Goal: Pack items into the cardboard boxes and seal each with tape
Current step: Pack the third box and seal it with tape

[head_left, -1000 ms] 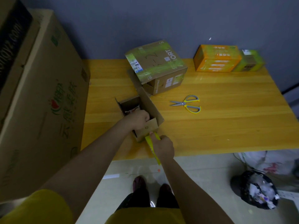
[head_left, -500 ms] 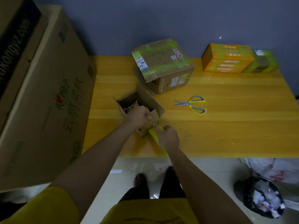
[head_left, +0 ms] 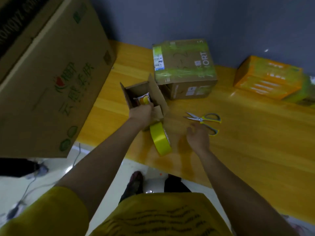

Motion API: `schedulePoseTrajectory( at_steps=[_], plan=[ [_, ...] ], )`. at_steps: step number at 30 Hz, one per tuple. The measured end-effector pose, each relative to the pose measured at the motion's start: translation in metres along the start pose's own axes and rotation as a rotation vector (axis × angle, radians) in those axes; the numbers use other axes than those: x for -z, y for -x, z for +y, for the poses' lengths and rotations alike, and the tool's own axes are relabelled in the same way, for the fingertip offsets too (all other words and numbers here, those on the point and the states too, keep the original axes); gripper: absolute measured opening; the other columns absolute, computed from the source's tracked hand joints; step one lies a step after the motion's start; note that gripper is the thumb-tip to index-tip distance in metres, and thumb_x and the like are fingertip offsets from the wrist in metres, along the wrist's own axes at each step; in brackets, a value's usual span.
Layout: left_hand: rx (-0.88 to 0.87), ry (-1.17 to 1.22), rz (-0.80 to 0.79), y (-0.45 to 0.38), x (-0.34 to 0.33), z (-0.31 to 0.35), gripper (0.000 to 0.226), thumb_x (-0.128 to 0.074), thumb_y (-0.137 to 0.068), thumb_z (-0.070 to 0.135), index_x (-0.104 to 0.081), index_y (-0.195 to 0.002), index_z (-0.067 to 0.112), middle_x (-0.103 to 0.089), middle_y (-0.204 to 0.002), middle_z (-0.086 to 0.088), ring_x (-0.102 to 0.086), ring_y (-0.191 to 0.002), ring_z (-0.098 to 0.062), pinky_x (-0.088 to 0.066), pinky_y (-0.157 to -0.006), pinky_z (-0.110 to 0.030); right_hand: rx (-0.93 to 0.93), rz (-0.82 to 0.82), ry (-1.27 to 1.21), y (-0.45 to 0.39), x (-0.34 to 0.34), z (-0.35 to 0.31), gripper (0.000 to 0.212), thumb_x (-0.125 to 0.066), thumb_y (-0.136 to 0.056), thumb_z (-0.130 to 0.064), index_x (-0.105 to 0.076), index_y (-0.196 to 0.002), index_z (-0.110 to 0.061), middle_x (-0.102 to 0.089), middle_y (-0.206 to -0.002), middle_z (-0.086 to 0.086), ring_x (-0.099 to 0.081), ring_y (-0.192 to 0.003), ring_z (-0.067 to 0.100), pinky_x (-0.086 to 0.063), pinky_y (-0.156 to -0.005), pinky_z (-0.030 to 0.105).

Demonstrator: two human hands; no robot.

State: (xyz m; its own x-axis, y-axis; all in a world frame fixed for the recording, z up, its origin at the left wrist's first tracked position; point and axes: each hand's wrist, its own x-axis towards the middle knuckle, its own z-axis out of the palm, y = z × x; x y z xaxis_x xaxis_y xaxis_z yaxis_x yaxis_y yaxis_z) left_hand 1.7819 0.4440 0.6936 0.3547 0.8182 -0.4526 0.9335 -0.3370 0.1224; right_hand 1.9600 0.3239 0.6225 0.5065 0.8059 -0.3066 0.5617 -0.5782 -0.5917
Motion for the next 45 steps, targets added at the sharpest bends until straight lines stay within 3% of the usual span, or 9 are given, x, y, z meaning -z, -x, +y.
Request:
schedulePoseTrajectory(
  at_steps=[4,12,17,21,27,33,38,42,45],
  plan=[
    [0.133,-0.024,0.033,0.003,-0.007,0.014,0.036,-0.039,-0.102,0.018,-0.038,-0.137,0.01,-0.044,-0.131,-0.016,-0.039,-0.123,-0.035,-0.04,-0.091,-0.045,0.03,-0.053,0.425,-0.055,0.019,0.041,0.06,-0.055,-0.088,-0.013,-0.034,-0.144,-0.003,-0.029,-0.149,0.018,-0.028,-0.139,0.035,-0.029,-0.111,0.043],
    [0.044,0.134,0.057,0.012,-0.014,0.008,0.039,-0.047,-0.097,0.023,-0.037,-0.132,0.009,-0.048,-0.115,-0.012,-0.044,-0.115,-0.033,-0.028,-0.099,-0.042,0.233,-0.201,0.863,-0.097,0.028,0.06,0.044,-0.04,-0.101,-0.037,-0.051,-0.124,-0.002,-0.048,-0.128,0.019,-0.045,-0.121,0.036,-0.039,-0.097,0.04],
    [0.021,0.162,0.072,0.008,-0.011,0.005,0.035,-0.055,-0.094,0.017,-0.039,-0.124,0.009,-0.05,-0.113,-0.016,-0.052,-0.099,-0.033,-0.036,-0.074,-0.039,0.236,-0.481,0.392,-0.081,0.049,0.029,0.044,-0.058,-0.093,-0.037,-0.052,-0.119,-0.002,-0.058,-0.106,0.013,-0.058,-0.092,0.028,-0.044,-0.066,0.031],
    [0.009,0.169,0.256,0.012,-0.013,0.008,0.043,-0.065,-0.085,0.012,-0.041,-0.121,0.012,-0.041,-0.125,-0.015,-0.042,-0.11,-0.034,-0.038,-0.078,-0.041,0.203,-0.653,0.148,-0.055,0.074,0.0,0.03,-0.068,-0.088,-0.031,-0.051,-0.105,-0.013,-0.055,-0.108,0.007,-0.057,-0.094,0.024,-0.044,-0.071,0.035],
    [-0.057,-0.086,0.312,0.021,-0.027,-0.002,0.041,-0.052,-0.095,0.036,-0.044,-0.129,0.015,-0.041,-0.128,-0.013,-0.038,-0.116,-0.031,-0.031,-0.093,-0.04,0.293,-0.845,0.441,-0.053,0.094,-0.059,0.051,-0.076,-0.07,-0.059,-0.046,-0.091,-0.023,-0.056,-0.108,-0.001,-0.056,-0.099,0.021,-0.047,-0.075,0.039],
    [-0.123,-0.142,0.212,0.023,-0.028,-0.013,0.098,-0.066,-0.064,0.073,-0.041,-0.136,0.012,-0.041,-0.134,-0.01,-0.039,-0.123,-0.03,-0.026,-0.104,-0.044,0.343,-0.912,0.721,-0.063,0.09,-0.114,0.054,-0.074,-0.073,-0.059,-0.042,-0.086,-0.018,-0.041,-0.082,-0.003,-0.038,-0.069,0.014,-0.027,-0.057,0.031],
    [-0.136,-0.187,0.269,0.022,-0.034,-0.014,0.108,-0.072,-0.042,0.081,-0.058,-0.119,0.006,-0.06,-0.114,-0.014,-0.059,-0.101,-0.034,-0.043,-0.093,-0.049,0.358,-0.951,0.809,-0.076,0.094,-0.12,0.057,-0.072,-0.073,-0.062,-0.043,-0.083,-0.014,-0.037,-0.075,-0.002,-0.034,-0.063,0.014,-0.024,-0.056,0.029],
    [-0.135,-0.195,0.205,0.022,-0.03,-0.008,0.11,-0.059,-0.065,0.078,-0.027,-0.144,0.008,-0.039,-0.144,-0.011,-0.039,-0.131,-0.027,-0.016,-0.114,-0.046,0.369,-0.981,0.795,-0.08,0.084,-0.116,0.057,-0.072,-0.073,-0.062,-0.043,-0.078,-0.013,-0.035,-0.071,-0.001,-0.033,-0.061,0.015,-0.024,-0.056,0.03],
    [-0.17,-0.175,0.227,0.023,-0.026,-0.007,0.112,-0.061,-0.06,0.08,-0.036,-0.141,0.006,-0.047,-0.137,-0.011,-0.046,-0.124,-0.026,-0.025,-0.11,-0.043,0.391,-0.975,0.776,-0.083,0.079,-0.115,0.056,-0.074,-0.071,-0.062,-0.043,-0.08,-0.016,-0.039,-0.074,0.0,-0.035,-0.065,0.016,-0.024,-0.057,0.03]
  ],
)
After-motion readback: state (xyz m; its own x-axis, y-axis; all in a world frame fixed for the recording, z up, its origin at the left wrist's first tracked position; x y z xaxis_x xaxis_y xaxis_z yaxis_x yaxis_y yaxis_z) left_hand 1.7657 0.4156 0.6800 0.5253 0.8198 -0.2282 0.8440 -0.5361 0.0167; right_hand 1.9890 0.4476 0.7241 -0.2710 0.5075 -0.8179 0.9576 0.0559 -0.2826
